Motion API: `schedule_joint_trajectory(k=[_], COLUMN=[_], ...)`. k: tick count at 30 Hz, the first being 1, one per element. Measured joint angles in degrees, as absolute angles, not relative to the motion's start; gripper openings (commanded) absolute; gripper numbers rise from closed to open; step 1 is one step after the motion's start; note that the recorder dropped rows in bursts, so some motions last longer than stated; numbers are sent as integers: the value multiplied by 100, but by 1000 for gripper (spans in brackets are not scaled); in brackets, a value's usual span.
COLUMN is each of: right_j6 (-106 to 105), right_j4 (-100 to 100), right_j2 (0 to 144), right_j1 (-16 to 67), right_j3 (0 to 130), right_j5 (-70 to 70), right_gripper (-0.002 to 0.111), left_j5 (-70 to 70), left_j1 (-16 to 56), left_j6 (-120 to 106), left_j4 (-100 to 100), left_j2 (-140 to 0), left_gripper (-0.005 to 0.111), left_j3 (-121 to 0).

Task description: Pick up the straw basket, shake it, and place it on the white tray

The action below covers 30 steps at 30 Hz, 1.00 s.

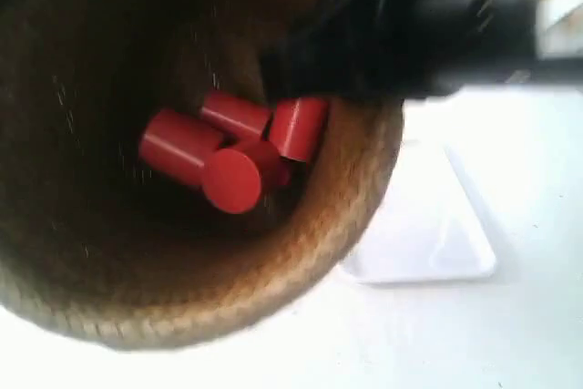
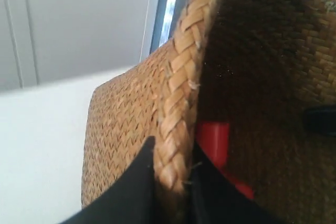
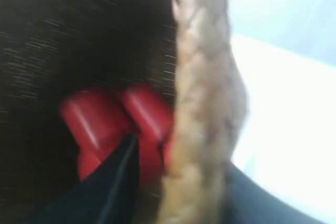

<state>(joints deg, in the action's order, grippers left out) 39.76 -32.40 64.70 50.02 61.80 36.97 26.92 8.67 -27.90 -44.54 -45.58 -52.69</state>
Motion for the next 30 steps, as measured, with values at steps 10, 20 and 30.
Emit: schedule_joint_trajectory(k=[10,20,30], right_j6=[3855,4560,4555], right_j4=[-2749,-3593,-3256], right_j2=[6840,6567,6806], right_j1=[4935,5133,5096], right_j3=[5877,6088,5822], right_j5=[3836,3876,3651], right_gripper=[0,0,0], left_j5=[2858,2870,2993], left_j1=[867,880,880], left_j6=[-3020,-2487,-2727], left_j4=[-4283,-4018,-4039], left_j2=[-4811,-4503,-4637], left_gripper=[0,0,0], left_j3=[-4907,-5343,-5080])
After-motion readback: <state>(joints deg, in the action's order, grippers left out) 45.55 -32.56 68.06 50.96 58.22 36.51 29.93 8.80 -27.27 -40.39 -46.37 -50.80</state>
